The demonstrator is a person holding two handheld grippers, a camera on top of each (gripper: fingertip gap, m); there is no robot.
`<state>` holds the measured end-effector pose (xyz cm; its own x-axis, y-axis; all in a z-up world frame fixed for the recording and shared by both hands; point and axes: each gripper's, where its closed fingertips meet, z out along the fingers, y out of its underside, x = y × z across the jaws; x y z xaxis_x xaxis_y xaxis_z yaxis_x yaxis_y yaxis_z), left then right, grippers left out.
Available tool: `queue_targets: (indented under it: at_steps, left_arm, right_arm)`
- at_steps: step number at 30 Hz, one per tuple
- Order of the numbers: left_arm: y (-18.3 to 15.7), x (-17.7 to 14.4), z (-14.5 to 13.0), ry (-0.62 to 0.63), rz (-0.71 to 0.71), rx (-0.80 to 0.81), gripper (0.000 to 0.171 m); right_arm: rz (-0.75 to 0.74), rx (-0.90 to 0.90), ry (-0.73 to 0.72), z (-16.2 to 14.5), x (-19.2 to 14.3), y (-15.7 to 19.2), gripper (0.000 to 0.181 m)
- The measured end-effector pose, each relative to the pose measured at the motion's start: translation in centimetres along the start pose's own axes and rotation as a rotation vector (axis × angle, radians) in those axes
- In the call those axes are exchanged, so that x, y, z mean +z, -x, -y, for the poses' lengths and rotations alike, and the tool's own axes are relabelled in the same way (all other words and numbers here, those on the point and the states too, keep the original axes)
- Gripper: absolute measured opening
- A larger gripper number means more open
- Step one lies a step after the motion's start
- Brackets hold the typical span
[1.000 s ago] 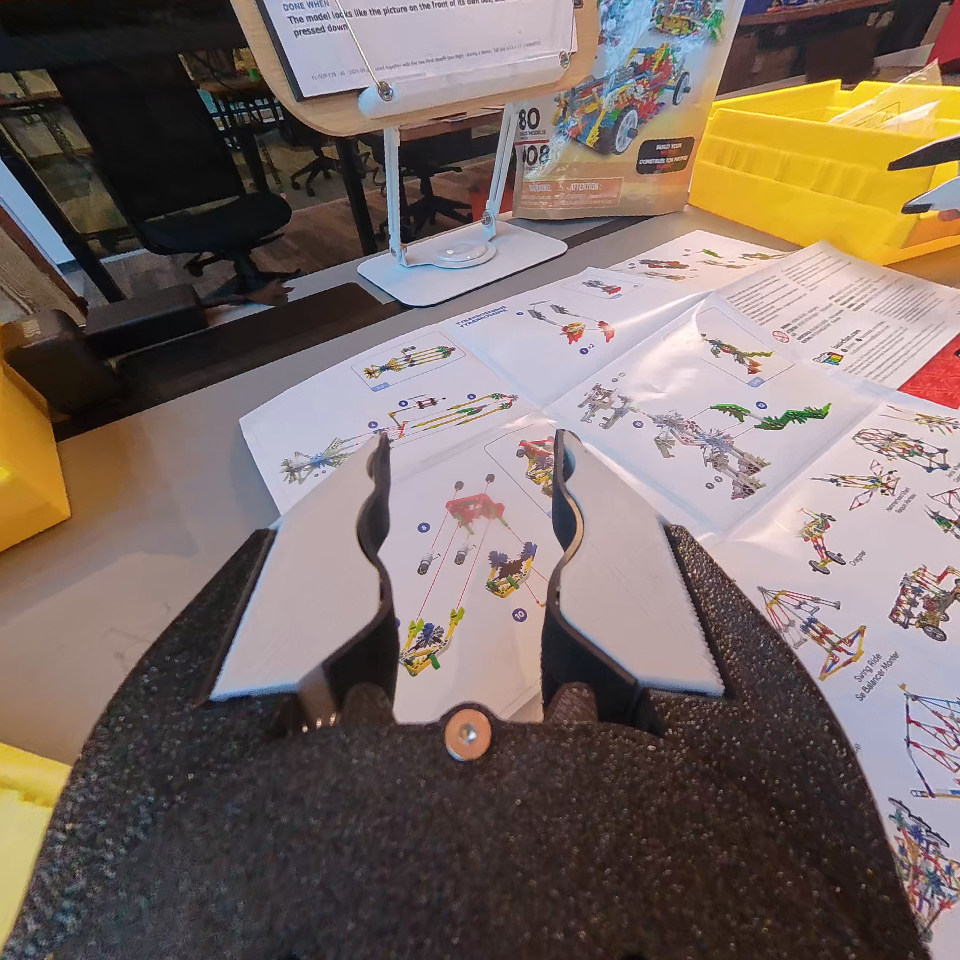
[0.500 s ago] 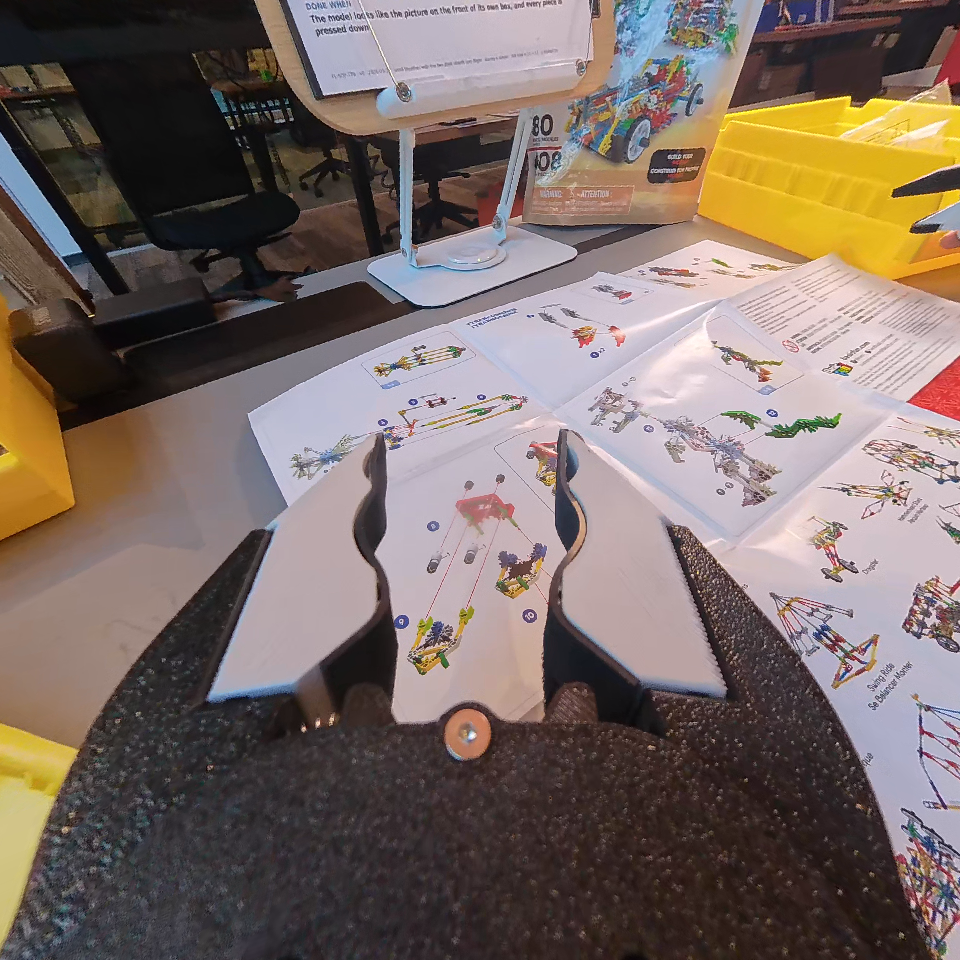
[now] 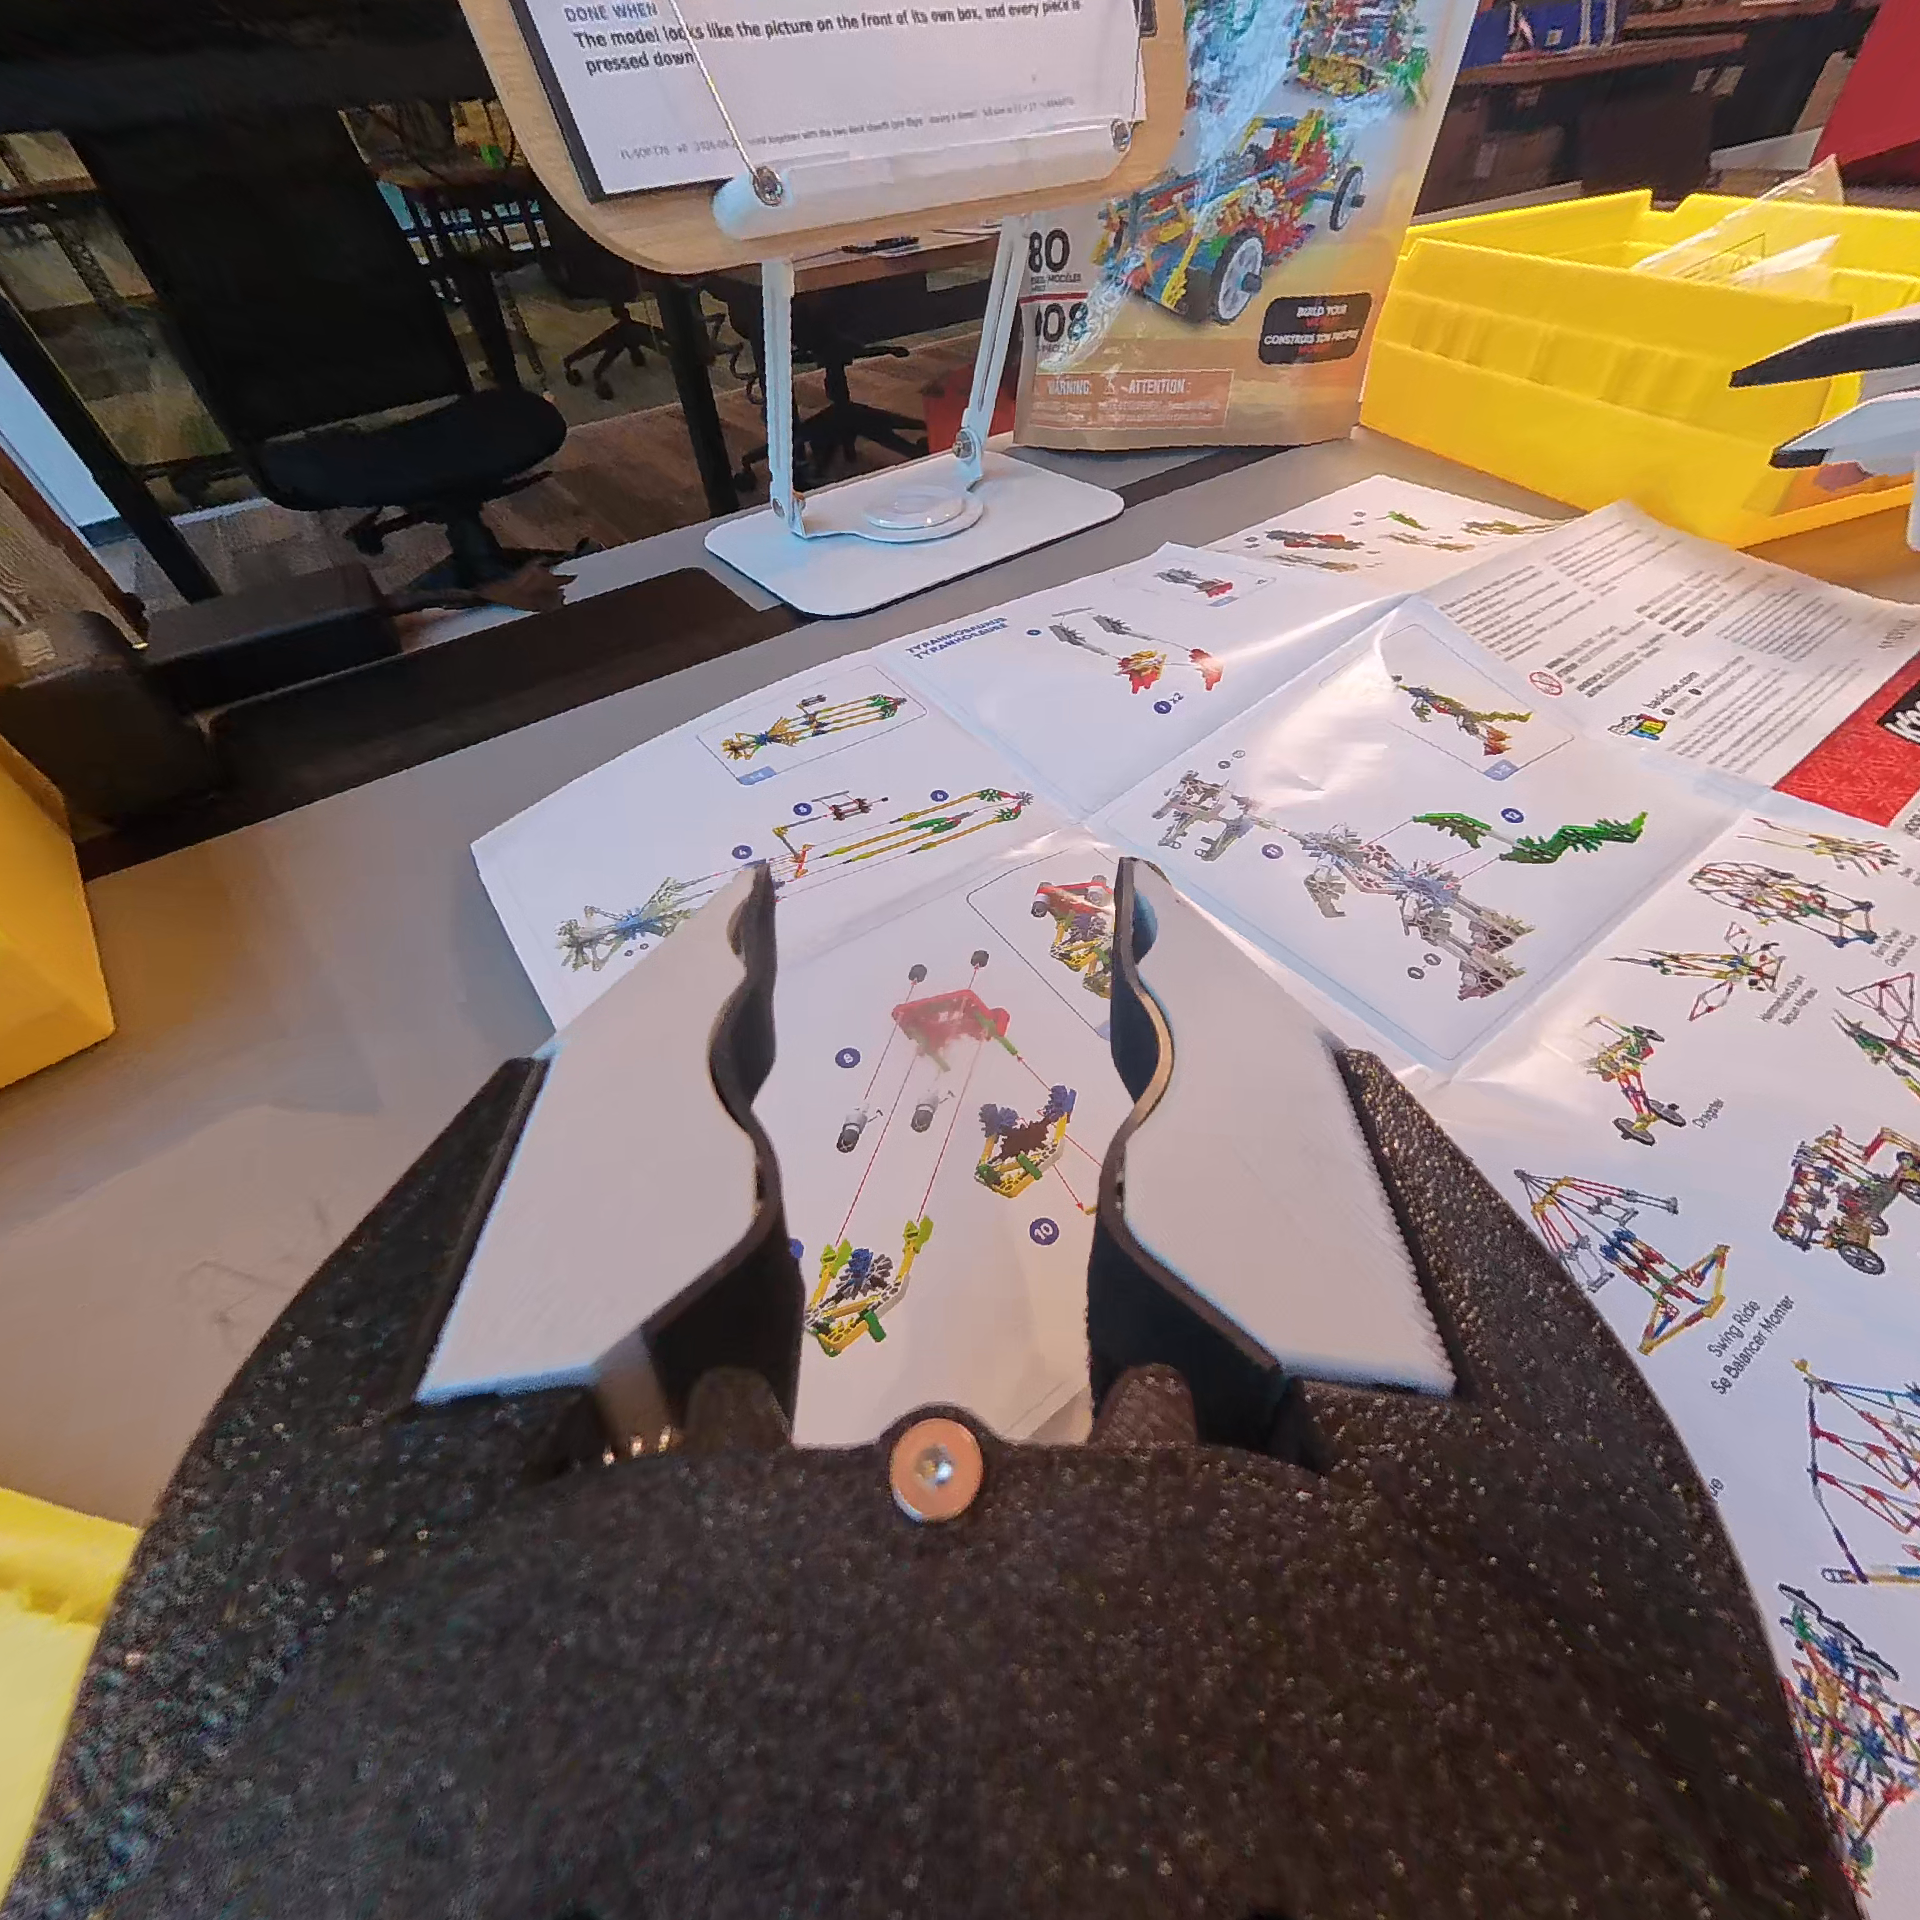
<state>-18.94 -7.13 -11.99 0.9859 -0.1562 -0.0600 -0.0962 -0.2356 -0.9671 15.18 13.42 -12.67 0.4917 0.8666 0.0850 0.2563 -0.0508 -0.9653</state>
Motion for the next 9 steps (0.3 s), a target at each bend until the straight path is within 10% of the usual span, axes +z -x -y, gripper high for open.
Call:
queue_targets:
  at_steps: [9]
  left_arm:
    - [0.69, -0.63, 0.44, -0.016, 0.046, 0.011, 0.042]
  right_arm:
    - [0.002, -0.053, -0.014, 0.44, -0.21, 0.63, 0.065]
